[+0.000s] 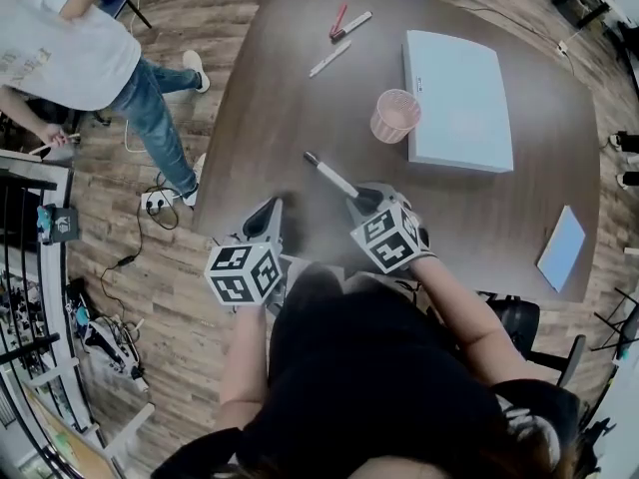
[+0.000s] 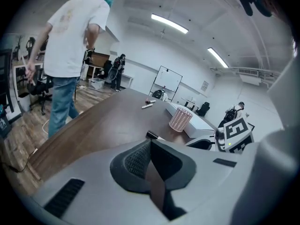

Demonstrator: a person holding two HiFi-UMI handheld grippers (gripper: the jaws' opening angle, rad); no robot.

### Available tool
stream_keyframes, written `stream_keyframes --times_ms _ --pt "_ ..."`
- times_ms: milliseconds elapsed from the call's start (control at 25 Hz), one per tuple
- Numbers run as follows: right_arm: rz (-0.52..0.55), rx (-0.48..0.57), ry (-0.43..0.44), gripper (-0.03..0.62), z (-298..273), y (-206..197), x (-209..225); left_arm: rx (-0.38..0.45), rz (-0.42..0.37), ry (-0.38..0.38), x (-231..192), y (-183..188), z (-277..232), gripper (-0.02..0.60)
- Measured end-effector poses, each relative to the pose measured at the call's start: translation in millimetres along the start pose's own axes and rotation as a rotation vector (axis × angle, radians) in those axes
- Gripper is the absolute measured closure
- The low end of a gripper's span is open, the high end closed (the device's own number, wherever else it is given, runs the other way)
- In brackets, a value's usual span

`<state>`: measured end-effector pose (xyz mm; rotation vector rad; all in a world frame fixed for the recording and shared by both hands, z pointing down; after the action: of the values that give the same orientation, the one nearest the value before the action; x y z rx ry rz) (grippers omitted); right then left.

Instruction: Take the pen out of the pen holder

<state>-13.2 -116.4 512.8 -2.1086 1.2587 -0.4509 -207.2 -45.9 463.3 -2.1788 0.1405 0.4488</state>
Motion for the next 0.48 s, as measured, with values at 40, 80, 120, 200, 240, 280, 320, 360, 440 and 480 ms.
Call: stream_keyframes --times_ms 40,80,120,200,240,280,320,360,440,480 --pt "0.0 0.0 0.0 0.497 0 0 0 -0.003 -0.004 0.003 0 0 0 0.566" --pt "-0.001 0.0 -0.001 0.494 0 0 1 -0.005 -0.009 0.005 -1 0 -1 0.566" --pt "-0.002 0.0 -0.001 0.488 0 0 1 -0.007 -0.013 0.007 -1 -1 -2 0.566" --pt "-0.007 0.004 -0.003 0.485 1 1 2 -0.009 -0.017 0.009 -1 -1 -3 0.566" --pt "-0.009 0.009 -0.004 0.485 2 1 2 -0.009 -0.018 0.009 -1 -1 -3 0.566" --pt "-0.013 0.016 -0.006 0.484 3 2 2 -0.01 -0.019 0.008 -1 -1 -4 0.566" --pt "-0.017 0.023 -0.008 0.485 5 2 3 -0.01 -0.021 0.008 0 -1 -4 0.566" --pt "-0.021 0.03 -0.01 0.485 7 3 3 -0.009 -0.023 0.007 0 0 -4 0.566" --pt "-0.03 0.048 -0.015 0.484 12 6 5 -0.007 -0.028 0.004 2 2 -5 0.566" --pt "-0.035 0.057 -0.018 0.485 15 8 6 -0.005 -0.031 0.002 3 3 -5 0.566"
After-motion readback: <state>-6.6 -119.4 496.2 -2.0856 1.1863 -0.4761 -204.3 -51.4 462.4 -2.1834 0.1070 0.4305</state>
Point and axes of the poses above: the fingertips, and each gripper's own axes: z backward along the fingers, x to its right, y out of its top, the point moved 8 cm from there along z, backward along the fingers, and after that the axes turned 1 degree about y, right-handed, at the moved point
